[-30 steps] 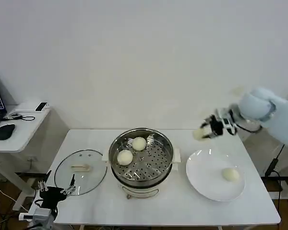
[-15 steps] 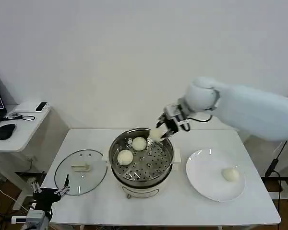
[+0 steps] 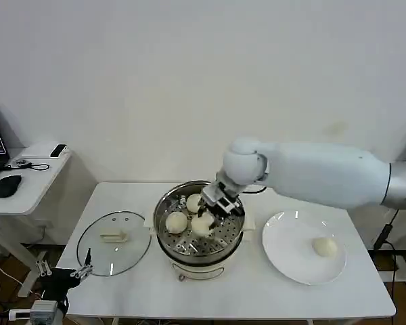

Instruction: Take steamed baozi put them in steamer then cover it.

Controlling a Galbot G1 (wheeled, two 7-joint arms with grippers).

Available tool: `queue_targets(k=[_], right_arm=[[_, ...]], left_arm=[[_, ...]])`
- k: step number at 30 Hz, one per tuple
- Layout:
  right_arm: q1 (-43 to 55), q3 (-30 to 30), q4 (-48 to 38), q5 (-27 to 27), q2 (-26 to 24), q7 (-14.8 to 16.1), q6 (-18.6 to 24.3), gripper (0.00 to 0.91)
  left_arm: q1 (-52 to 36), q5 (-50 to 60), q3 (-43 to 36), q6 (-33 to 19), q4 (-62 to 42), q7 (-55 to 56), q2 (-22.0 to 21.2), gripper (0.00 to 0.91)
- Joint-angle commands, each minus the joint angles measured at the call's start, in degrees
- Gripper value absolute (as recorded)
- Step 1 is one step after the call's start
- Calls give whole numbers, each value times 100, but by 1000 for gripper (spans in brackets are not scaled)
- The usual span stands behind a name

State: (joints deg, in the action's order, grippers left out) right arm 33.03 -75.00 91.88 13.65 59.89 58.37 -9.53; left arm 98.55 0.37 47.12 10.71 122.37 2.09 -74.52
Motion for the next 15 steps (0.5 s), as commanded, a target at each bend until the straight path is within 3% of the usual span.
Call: queue_targets(k=[1,15], right_arm=[[-157,-185,77,-291,199,136,437,494],[-195,-188,106,-330,220,141,552,514]], left_arm=[[9,2,22,-2,-1,1,-14,907],[-18,4,9,-5,-37,4,-16,907]])
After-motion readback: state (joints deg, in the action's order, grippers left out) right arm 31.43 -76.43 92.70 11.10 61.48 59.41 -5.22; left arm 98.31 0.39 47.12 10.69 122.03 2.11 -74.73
